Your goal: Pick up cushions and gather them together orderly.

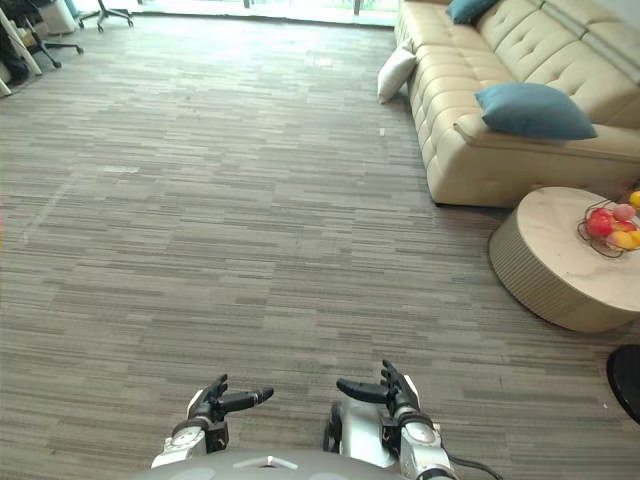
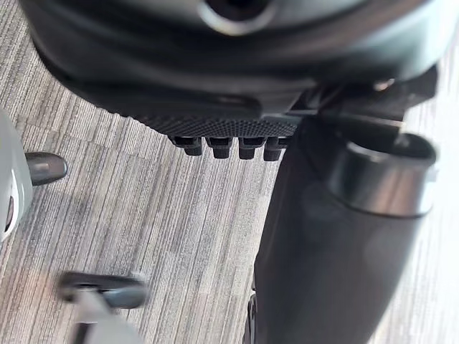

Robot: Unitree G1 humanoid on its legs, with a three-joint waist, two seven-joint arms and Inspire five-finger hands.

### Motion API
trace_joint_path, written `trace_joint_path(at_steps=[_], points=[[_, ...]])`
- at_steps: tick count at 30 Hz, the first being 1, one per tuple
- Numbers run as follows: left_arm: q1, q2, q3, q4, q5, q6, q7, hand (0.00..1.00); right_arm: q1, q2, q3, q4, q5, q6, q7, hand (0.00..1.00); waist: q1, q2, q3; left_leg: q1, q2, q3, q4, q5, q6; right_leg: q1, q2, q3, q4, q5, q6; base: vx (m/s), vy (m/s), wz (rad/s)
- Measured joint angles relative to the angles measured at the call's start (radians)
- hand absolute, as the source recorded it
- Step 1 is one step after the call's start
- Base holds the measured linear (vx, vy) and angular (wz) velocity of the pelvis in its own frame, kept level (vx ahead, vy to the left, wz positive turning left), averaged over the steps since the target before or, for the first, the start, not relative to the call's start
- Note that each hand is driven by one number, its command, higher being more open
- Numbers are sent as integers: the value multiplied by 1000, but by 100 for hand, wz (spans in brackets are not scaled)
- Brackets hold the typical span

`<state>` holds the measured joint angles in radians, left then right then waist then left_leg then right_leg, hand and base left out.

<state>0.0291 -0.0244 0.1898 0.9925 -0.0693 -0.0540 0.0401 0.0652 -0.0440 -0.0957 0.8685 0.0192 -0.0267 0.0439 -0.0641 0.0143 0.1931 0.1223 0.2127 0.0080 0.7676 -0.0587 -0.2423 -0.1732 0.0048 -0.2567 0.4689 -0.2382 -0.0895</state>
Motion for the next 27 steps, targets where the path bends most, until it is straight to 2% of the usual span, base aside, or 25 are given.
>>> trace_joint_path(at_steps=[1, 2, 3, 4, 6, 7, 8, 9, 10, 11, 12, 13, 14, 15, 16, 17, 19, 20, 21, 22, 23, 24, 25, 26, 27], points=[[1, -12, 24, -23, 0, 0, -2, 100, 2, 0, 1, 0, 0, 7, -1, 100, 6, 3, 3, -74, 26, 4, 176, 6, -13, 52, 23, -1, -42, -1, -1, 440, -165, 4], [1, -17, 35, -42, 0, 0, 0, 100, 6, 2, 4, 0, 1, 9, -2, 100, 11, 1, 7, -142, 47, 27, 324, -1, -4, 124, 44, 0, -94, -3, -4, 442, -125, -12], [2, -16, 35, -65, 0, -1, 3, 100, 21, 12, 7, 0, 4, 9, -4, 100, 15, -13, 9, -215, 65, 84, 395, -26, 34, 219, 58, 8, -164, -6, -7, 434, -109, -11], [2, -16, 35, -72, 0, -2, 3, 100, 26, 16, 6, 0, 7, 9, -4, 100, 19, -16, 8, -240, 67, 106, 393, -39, 53, 244, 60, 13, -187, -6, -7, 526, -109, -17], [1, -24, 29, -111, -1, -6, 1, 100, 37, 21, 7, 0, 21, 13, -5, 100, 36, -29, 5, -371, 64, 203, 254, -124, 136, 349, 63, 37, -288, -4, -8, 592, -64, -23], [2, -29, 28, -123, -6, -18, -2, 100, 38, 23, 7, 1, 22, 14, -6, 100, 43, -28, 5, -411, 43, 245, 105, -148, 158, 388, 56, 46, -322, -4, -8, 381, 0, -25], [1, -33, 29, -127, -9, -25, -3, 100, 38, 25, 5, 1, 22, 14, -7, 100, 49, -30, 8, -422, 26, 256, 29, -150, 163, 406, 49, 54, -335, -6, -4, 521, 78, -40], [-1, -38, 19, -139, -10, -33, -7, 100, 38, 32, -1, 3, 22, 14, -10, 100, 64, -36, 15, -442, -25, 259, -162, -141, 168, 446, 31, 78, -361, -15, 12, 541, 129, -76], [-1, -37, 12, -140, -13, -38, -9, 100, 43, 28, -1, 12, 22, 12, -8, 100, 72, -26, 8, -456, -72, 252, -422, -51, 176, 495, 28, 132, -393, -38, 45, 930, 246, -134], [-2, -38, 17, -136, -21, -43, -5, 100, 44, 42, 0, 23, 22, 11, -14, 100, 93, -35, -11, -460, -91, 231, -373, 65, 239, 522, 3, 192, -382, -77, 68, 755, 215, -120], [-8, -34, 21, -135, -21, -41, -3, 100, 45, 52, 0, 24, 22, 11, -19, 100, 88, -52, -16, -466, -98, 236, -345, 35, 245, 520, -14, 205, -364, -79, 70, 809, 236, -82], [-14, -28, 21, -120, -21, -32, 1, 100, 58, 57, -2, 23, 21, 7, -21, 100, 85, -65, -27, -463, -98, 255, -315, -13, 259, 476, -41, 222, -269, -81, 73, 668, 196, -35], [-15, -22, 18, -118, -21, -31, 3, 100, 66, 58, -1, 19, 21, 9, -15, 100, 90, -80, -28, -434, -106, 274, -305, -57, 260, 386, -63, 229, -52, -80, 82, 649, 203, -33], [-16, -20, 15, -115, -22, -31, 4, 100, 67, 60, -4, 19, 22, 9, -15, 100, 90, -90, -27, -411, -116, 284, -309, -76, 264, 340, -82, 227, 70, -64, 108, 501, 159, -30], [-19, -11, 11, -111, -22, -31, 5, 100, 66, 60, -5, 18, 22, 7, -19, 100, 84, -105, -23, -371, -138, 289, -318, -106, 266, 270, -115, 220, 243, -2, 149, 603, 172, 4], [-23, 6, 1, -74, -24, -16, 10, 100, 61, 62, -3, 10, 22, -6, -19, 100, 57, -108, -12, -279, -172, 280, -350, -153, 274, 189, -152, 205, 474, 58, 153, 594, 143, 18], [-26, 29, -57, -37, -33, -3, 18, 100, 62, 44, 4, 0, 21, -27, -11, 100, 48, -96, -2, -134, -185, 265, -423, -184, 267, 132, -160, 147, 561, -2, 124, 674, 83, 23], [-25, 33, -70, -27, -37, -3, 18, 100, 65, 34, 10, -2, 21, -32, -9, 100, 47, -89, 2, -79, -184, 258, -464, -186, 264, 103, -159, 109, 552, -34, 96, 627, 17, 27], [-25, 35, -86, -14, -40, -3, 19, 100, 63, 23, 10, -7, 22, -44, -8, 100, 42, -69, 2, -11, -170, 245, -520, -184, 257, 33, -150, 37, 491, -78, 53, 754, -64, 36], [-26, 37, -109, -3, -40, -3, 18, 100, 47, 7, 7, -9, 23, -50, -8, 100, 35, -50, 12, 44, -148, 237, -566, -185, 255, -55, -139, -16, 390, -95, 40, 639, -94, 34], [-26, 36, -109, -1, -40, -3, 18, 100, 40, 3, 6, -9, 23, -50, -8, 100, 32, -45, 15, 56, -143, 236, -576, -185, 255, -77, -138, -26, 360, -95, 41, 648, -111, 37], [-26, 37, -121, 15, -39, -2, 19, 100, 16, -8, -1, -10, 23, -50, -7, 100, 15, -30, 28, 98, -115, 236, -610, -184, 253, -157, -130, -47, 190, -64, 71, 688, -165, 43], [-19, 45, -139, 15, -39, 0, 18, 100, 5, -9, -6, -10, 26, -49, -8, 100, 4, -30, 32, 130, -106, 235, -641, -184, 252, -178, -130, -45, 13, 14, 104, 697, -196, 57], [-18, 50, -146, 16, -39, 0, 17, 100, 0, -8, -11, -10, 28, -50, -8, 100, -2, -34, 41, 171, -101, 234, -670, -185, 247, -181, -130, -45, -72, 144, 104, 1057, -347, 38], [-20, 48, -138, 27, -39, -1, 18, 100, -17, -5, -22, 11, 21, -50, -10, 100, 9, -14, 46, 243, -60, 239, -695, -176, 200, -153, -91, -51, -47, 241, 20, 770, -286, 5]])
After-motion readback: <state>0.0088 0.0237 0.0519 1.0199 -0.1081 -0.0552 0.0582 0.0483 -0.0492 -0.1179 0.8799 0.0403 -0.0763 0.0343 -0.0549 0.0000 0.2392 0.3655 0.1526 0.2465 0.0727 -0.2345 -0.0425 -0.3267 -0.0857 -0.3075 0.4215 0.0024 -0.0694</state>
